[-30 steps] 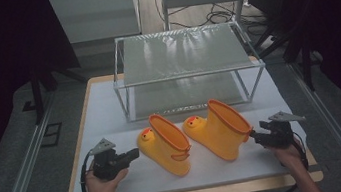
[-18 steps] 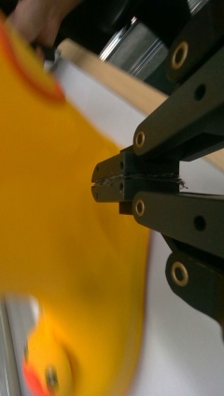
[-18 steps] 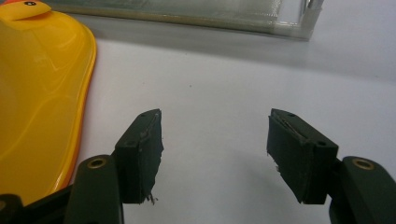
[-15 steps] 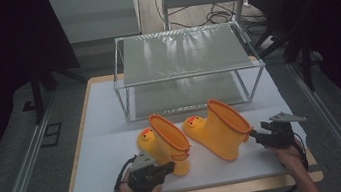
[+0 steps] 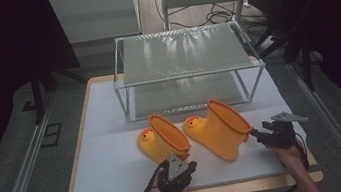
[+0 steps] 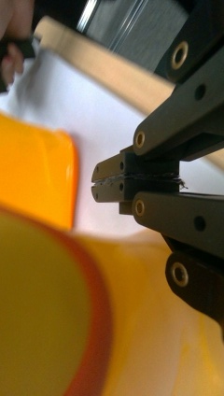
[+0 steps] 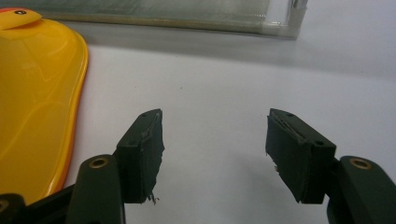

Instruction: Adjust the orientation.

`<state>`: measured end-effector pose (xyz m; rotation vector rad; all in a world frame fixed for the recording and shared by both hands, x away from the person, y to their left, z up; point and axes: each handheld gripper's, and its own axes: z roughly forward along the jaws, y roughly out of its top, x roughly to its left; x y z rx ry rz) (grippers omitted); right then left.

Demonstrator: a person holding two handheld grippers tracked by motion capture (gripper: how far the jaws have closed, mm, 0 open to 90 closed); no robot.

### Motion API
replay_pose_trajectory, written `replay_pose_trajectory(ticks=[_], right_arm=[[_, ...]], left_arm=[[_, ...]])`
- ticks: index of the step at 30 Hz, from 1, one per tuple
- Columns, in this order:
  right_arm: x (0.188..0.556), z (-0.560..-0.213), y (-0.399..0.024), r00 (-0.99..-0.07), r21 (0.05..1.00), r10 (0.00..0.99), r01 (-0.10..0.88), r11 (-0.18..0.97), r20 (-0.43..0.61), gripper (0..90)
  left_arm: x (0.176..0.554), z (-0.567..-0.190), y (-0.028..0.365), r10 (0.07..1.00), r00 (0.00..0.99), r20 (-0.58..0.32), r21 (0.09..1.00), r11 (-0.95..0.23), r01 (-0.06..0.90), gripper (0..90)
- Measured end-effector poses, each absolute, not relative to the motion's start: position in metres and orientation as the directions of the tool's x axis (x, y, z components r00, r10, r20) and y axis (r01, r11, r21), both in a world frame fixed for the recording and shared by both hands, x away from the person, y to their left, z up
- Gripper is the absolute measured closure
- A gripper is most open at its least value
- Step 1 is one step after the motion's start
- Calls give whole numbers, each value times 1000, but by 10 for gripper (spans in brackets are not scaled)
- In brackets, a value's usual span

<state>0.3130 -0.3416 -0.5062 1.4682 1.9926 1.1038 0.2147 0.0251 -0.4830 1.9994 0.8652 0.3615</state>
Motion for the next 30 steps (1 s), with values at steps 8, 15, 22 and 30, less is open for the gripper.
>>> replay_pose_trajectory(ticks=[8, 15, 22, 30], right_arm=[[313, -506, -341, -342, 797, 933, 591, 122, 111, 363], [313, -507, -340, -347, 796, 931, 592, 127, 110, 364], [313, -507, -342, -339, 794, 933, 597, 115, 120, 376], [314, -506, -343, -336, 794, 934, 598, 110, 124, 384]], left_arm=[[215, -483, 29, 720, 694, -26, 830, -372, 417, 897], [209, -483, 49, 722, 690, -51, 833, -351, 428, 898], [202, -484, 78, 736, 670, -94, 836, -307, 455, 897], [200, -485, 123, 775, 612, -159, 833, -227, 504, 895]])
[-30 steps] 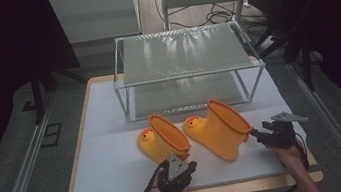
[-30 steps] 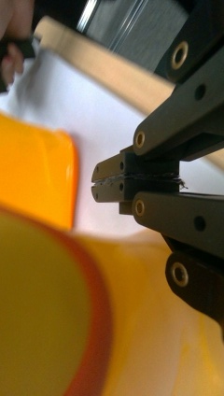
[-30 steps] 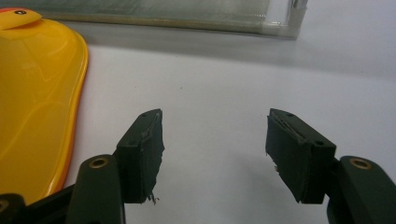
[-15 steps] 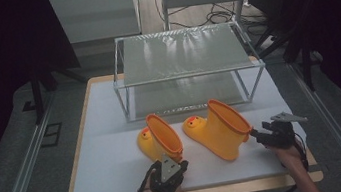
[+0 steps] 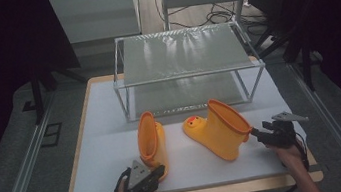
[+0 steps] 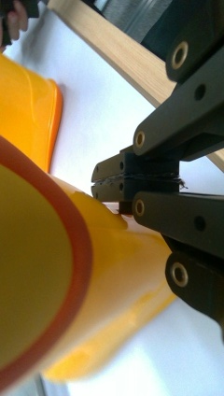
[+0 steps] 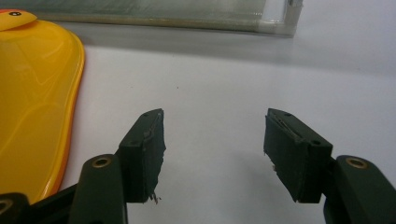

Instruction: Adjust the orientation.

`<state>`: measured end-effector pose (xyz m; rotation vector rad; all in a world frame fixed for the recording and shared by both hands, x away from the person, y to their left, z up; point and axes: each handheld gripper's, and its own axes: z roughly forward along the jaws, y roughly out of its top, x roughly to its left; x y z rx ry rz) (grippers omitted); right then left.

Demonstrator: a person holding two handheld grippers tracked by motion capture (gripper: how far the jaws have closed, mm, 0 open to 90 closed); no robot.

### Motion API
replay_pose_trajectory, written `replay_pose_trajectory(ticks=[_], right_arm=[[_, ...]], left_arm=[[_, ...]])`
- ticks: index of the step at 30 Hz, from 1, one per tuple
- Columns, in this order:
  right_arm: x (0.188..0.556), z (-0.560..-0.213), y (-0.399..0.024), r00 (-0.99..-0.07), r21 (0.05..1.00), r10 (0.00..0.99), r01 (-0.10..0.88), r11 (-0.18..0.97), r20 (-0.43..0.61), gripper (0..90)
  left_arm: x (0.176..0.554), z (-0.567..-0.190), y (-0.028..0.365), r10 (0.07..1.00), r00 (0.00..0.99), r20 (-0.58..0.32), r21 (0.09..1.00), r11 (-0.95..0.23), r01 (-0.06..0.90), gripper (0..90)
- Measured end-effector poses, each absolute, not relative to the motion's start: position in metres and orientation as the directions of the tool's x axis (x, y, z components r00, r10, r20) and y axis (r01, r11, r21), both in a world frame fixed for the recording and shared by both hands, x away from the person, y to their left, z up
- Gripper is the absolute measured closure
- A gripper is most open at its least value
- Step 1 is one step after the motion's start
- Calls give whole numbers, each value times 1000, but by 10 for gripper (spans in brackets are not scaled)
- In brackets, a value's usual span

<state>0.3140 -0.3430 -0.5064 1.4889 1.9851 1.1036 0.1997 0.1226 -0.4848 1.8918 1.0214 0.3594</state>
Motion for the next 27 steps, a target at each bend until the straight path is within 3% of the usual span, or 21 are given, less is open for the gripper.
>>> replay_pose_trajectory(ticks=[13, 15, 17, 18, 23, 27], right_arm=[[317, -506, -341, -340, 792, 932, 601, 111, 127, 391], [316, -506, -341, -340, 792, 931, 601, 110, 129, 394], [317, -506, -341, -343, 792, 930, 600, 110, 130, 395], [317, -506, -340, -348, 790, 929, 602, 117, 128, 397], [317, -506, -342, -361, 791, 923, 600, 119, 135, 416], [317, -507, -342, -378, 788, 915, 602, 126, 142, 446]], left_arm=[[202, -488, 175, 822, 509, -257, 820, -92, 564, 854], [201, -489, 176, 802, 529, -277, 817, -93, 568, 747], [197, -489, 180, 786, 550, -282, 823, -97, 560, 708], [194, -489, 190, 788, 544, -289, 815, -96, 571, 631], [191, -487, 237, 825, 460, -329, 791, -25, 611, 572], [202, -489, 253, 846, 417, -332, 781, -1, 624, 564]])
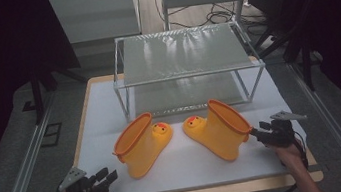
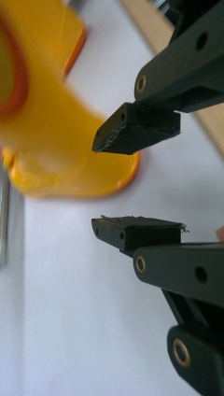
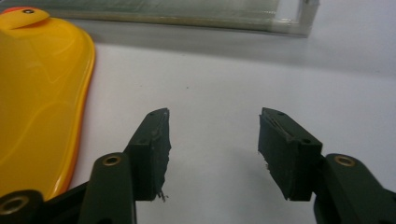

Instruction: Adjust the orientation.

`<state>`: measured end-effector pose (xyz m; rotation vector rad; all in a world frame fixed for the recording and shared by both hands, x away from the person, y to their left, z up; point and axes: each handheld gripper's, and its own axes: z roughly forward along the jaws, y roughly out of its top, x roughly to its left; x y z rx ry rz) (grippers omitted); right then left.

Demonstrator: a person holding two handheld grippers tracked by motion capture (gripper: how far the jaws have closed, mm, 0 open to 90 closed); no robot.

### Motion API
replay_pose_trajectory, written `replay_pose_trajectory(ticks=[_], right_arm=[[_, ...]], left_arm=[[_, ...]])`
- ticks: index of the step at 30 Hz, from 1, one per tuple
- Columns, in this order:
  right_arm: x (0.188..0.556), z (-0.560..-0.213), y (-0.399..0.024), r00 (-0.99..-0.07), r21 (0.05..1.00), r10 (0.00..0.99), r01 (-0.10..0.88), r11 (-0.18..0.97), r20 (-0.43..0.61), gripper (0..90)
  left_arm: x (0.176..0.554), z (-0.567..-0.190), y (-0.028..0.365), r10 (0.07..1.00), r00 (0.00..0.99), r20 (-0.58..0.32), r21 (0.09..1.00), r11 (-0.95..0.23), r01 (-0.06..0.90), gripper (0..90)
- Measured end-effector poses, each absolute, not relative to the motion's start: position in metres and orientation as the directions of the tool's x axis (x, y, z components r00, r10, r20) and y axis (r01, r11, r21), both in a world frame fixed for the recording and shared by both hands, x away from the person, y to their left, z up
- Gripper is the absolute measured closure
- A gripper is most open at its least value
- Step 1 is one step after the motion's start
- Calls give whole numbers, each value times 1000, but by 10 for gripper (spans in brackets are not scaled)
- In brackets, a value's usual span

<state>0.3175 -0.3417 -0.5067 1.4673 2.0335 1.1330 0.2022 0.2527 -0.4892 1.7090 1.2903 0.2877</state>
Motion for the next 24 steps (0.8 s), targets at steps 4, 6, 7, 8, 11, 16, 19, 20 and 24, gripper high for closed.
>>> replay_pose_trajectory(ticks=[4, 6, 7, 8, 11, 16, 19, 20, 24], right_arm=[[316, -506, -342, -398, 788, 906, 600, 136, 147, 473], [316, -506, -342, -405, 788, 902, 600, 139, 149, 487], [316, -506, -342, -409, 787, 900, 601, 142, 150, 492], [316, -506, -342, -412, 785, 899, 602, 144, 151, 497], [316, -507, -343, -420, 779, 895, 608, 154, 151, 512], [316, -507, -342, -437, 777, 887, 607, 167, 151, 563], [315, -507, -341, -459, 773, 875, 607, 183, 153, 600], [315, -507, -340, -472, 772, 869, 605, 195, 150, 625], [315, -507, -335, -527, 767, 840, 591, 251, 132, 758]], left_arm=[[221, -491, 251, 842, 430, -325, 764, -33, 644, 554], [230, -492, 249, 840, 432, -328, 758, -40, 651, 550], [234, -492, 249, 840, 433, -328, 753, -45, 657, 547], [239, -492, 249, 837, 436, -331, 750, -47, 660, 542], [250, -485, 247, 845, 433, -313, 757, -54, 652, 538], [257, -476, 245, 856, 427, -291, 772, -53, 633, 537], [258, -474, 245, 856, 430, -287, 775, -56, 629, 529], [258, -474, 244, 854, 436, -285, 774, -63, 630, 522], [260, -475, 244, 850, 441, -289, 771, -67, 634, 504]])
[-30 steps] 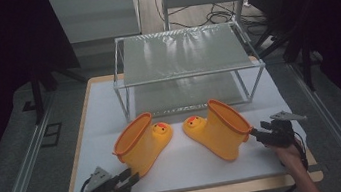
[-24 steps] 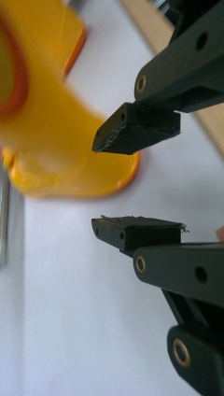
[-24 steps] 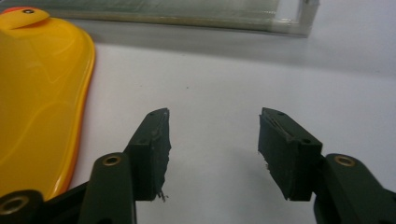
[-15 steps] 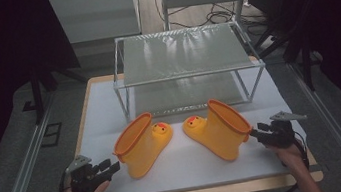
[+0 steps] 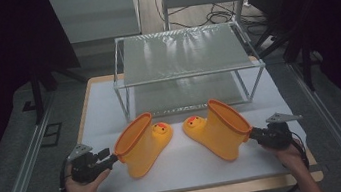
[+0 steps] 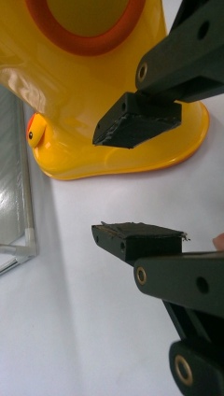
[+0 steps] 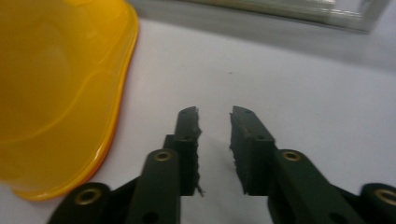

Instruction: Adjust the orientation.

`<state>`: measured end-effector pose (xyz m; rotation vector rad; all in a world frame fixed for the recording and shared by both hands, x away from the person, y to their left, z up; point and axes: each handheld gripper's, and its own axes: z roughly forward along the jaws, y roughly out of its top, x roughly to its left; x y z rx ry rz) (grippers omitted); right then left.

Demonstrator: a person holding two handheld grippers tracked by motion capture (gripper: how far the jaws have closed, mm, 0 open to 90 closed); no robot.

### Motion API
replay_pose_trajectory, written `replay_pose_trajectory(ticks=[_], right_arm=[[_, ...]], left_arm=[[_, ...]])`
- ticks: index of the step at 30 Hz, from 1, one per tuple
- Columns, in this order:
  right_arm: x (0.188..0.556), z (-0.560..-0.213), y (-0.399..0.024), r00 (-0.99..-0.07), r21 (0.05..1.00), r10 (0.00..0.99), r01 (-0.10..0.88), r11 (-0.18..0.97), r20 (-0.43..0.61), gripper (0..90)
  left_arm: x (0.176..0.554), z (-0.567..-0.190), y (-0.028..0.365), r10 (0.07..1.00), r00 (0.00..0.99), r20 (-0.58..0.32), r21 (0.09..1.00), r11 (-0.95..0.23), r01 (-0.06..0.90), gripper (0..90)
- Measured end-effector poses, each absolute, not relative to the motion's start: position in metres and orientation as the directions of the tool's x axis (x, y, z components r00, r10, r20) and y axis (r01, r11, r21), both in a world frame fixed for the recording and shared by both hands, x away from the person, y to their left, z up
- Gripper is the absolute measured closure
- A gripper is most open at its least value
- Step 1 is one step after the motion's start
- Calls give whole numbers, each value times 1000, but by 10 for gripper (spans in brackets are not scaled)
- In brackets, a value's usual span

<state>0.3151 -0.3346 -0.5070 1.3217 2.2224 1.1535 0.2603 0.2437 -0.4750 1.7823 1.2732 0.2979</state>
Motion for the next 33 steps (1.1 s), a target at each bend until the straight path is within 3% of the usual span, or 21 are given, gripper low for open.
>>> replay_pose_trajectory(ticks=[2, 5, 9, 10, 18, 27, 33], right_arm=[[316, -508, -330, -574, 762, 812, 572, 304, 107, 846], [318, -508, -323, -623, 755, 776, 551, 354, 91, 894], [316, -510, -312, -678, 747, 729, 530, 401, 90, 896], [312, -510, -302, -741, 742, 666, 492, 456, 82, 897], [301, -510, -286, -840, 735, 533, 425, 528, 102, 898], [290, -507, -238, -915, 721, 398, 324, 613, 73, 897], [290, -508, -208, -926, 722, 374, 298, 625, 58, 896]], left_arm=[[261, -476, 244, 848, 443, -291, 767, -69, 638, 503], [263, -476, 243, 840, 453, -300, 763, -74, 642, 498], [262, -476, 242, 837, 452, -309, 762, -66, 644, 488], [261, -476, 242, 836, 453, -310, 761, -67, 645, 486], [260, -475, 244, 830, 451, -329, 762, -50, 646, 486], [259, -473, 247, 828, 448, -338, 764, -37, 644, 485], [260, -473, 250, 829, 442, -343, 762, -30, 647, 483]])
